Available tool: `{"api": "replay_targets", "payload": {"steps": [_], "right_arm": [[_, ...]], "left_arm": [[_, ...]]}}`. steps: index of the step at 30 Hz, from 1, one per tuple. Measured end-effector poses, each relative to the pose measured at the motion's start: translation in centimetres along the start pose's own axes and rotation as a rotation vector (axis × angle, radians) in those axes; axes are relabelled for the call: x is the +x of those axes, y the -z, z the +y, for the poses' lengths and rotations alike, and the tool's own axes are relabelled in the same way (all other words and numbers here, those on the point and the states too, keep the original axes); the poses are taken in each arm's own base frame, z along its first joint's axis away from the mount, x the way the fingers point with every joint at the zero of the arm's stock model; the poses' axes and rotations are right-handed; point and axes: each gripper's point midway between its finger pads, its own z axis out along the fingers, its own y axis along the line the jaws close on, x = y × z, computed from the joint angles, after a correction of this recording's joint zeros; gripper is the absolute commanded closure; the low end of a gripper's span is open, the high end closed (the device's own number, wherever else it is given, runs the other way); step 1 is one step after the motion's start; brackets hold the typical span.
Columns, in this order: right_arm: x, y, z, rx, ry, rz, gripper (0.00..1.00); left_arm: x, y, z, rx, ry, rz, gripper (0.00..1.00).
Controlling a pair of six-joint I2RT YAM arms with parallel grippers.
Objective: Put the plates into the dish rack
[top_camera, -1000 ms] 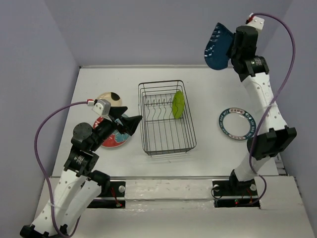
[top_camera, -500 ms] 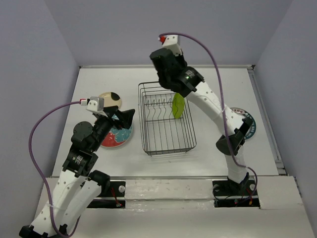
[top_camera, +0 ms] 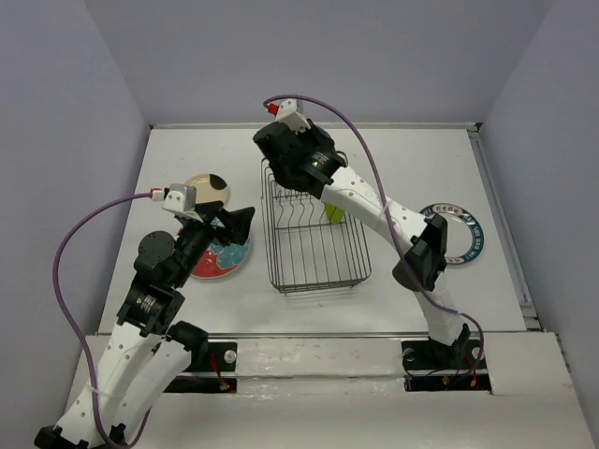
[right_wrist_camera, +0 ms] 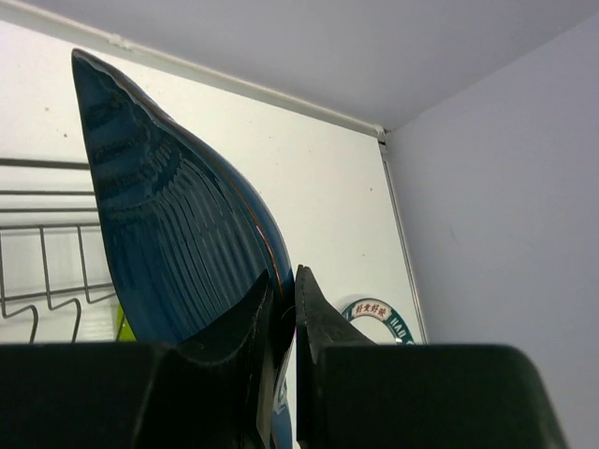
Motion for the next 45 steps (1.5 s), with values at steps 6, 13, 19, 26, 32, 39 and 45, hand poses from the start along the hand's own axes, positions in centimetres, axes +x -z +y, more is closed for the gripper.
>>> {"api": "replay_targets", "payload": {"steps": [6, 13, 19, 26, 32, 39, 45], "right_arm": [[3.5, -0.8, 2.0, -0.039, 0.028, 0.060, 0.93], [6.9, -1.7, 2.2, -0.076, -0.045, 0.175, 0.93], [7.7, -2.3, 1.5, -0.053, -0.063, 0.204, 0.93], [8.4, -2.0, 1.3, -0.050, -0.053, 0.224, 0.93], [9.7, -2.0, 1.6, -0.035, -0.027, 0.259, 0.93], [9.7, -2.0, 1.7, -0.026, -0.016, 0.264, 0.93], [9.9, -2.0, 1.9, -0.030, -0.022, 0.270, 0.93]], "left_arm": [[-0.1, 0.1, 0.0, -0.002, 0.000, -0.003, 0.01], [-0.1, 0.1, -0.1, 0.002, 0.000, 0.000, 0.01], [0.0, 0.0, -0.1, 0.005, 0.000, 0.002, 0.01], [0.0, 0.0, -0.2, 0.008, 0.000, 0.004, 0.01], [0.0, 0.0, -0.2, 0.008, 0.000, 0.004, 0.01], [0.0, 0.0, -0.3, 0.013, 0.000, 0.006, 0.01], [0.1, 0.0, -0.3, 0.013, 0.000, 0.006, 0.01]]}}
